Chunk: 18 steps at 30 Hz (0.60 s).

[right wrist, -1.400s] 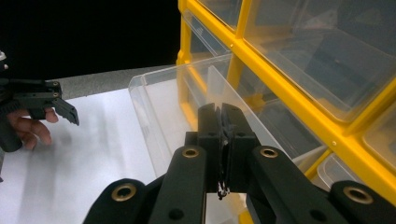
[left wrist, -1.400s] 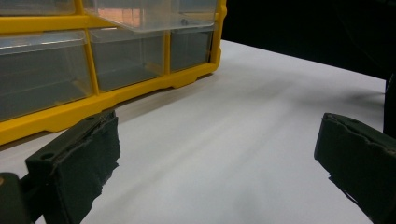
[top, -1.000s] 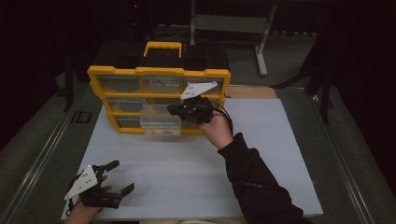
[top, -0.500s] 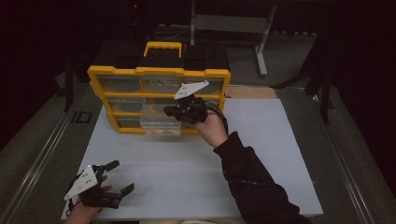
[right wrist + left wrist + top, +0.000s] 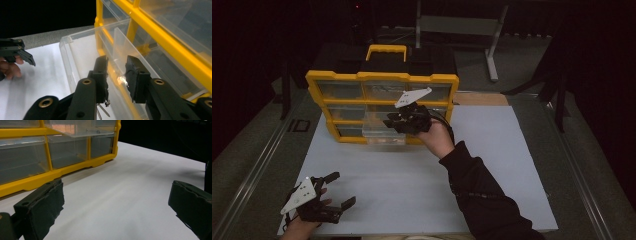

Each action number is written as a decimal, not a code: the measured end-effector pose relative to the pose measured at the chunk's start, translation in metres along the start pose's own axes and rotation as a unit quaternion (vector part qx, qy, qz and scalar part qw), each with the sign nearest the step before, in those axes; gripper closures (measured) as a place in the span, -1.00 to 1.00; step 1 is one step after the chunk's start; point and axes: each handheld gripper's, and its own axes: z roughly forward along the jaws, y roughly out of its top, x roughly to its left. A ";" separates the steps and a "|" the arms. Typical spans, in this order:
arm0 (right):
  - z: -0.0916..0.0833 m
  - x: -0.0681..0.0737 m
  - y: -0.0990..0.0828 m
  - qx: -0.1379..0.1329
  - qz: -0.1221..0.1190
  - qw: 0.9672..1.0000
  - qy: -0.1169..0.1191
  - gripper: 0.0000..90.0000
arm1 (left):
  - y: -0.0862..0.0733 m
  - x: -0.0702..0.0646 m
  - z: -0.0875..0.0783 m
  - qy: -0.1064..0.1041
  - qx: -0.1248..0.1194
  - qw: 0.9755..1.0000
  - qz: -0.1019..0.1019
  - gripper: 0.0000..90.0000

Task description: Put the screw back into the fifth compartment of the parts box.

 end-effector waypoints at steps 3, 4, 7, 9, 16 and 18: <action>-0.007 0.001 0.001 -0.013 0.001 1.000 -0.001 0.41 | 0.000 0.000 0.001 0.000 0.000 1.000 0.000 -0.97; -0.008 0.002 0.002 -0.015 0.002 1.000 0.000 0.37 | 0.000 0.000 0.001 0.000 0.001 1.000 0.000 -0.97; -0.014 0.003 0.002 -0.026 0.004 1.000 -0.001 0.22 | 0.000 0.000 0.001 0.000 0.002 1.000 0.000 -0.97; -0.019 0.005 0.002 -0.031 0.007 1.000 -0.001 0.11 | 0.000 0.000 0.002 0.001 0.003 1.000 -0.001 -0.97; -0.036 0.005 -0.004 -0.055 0.026 0.998 -0.007 -0.12 | 0.000 0.001 0.003 0.003 0.002 1.000 -0.005 -0.97; -0.041 0.005 -0.006 -0.058 0.031 0.998 -0.007 -0.20 | 0.000 0.001 0.004 0.002 0.003 1.000 -0.005 -0.97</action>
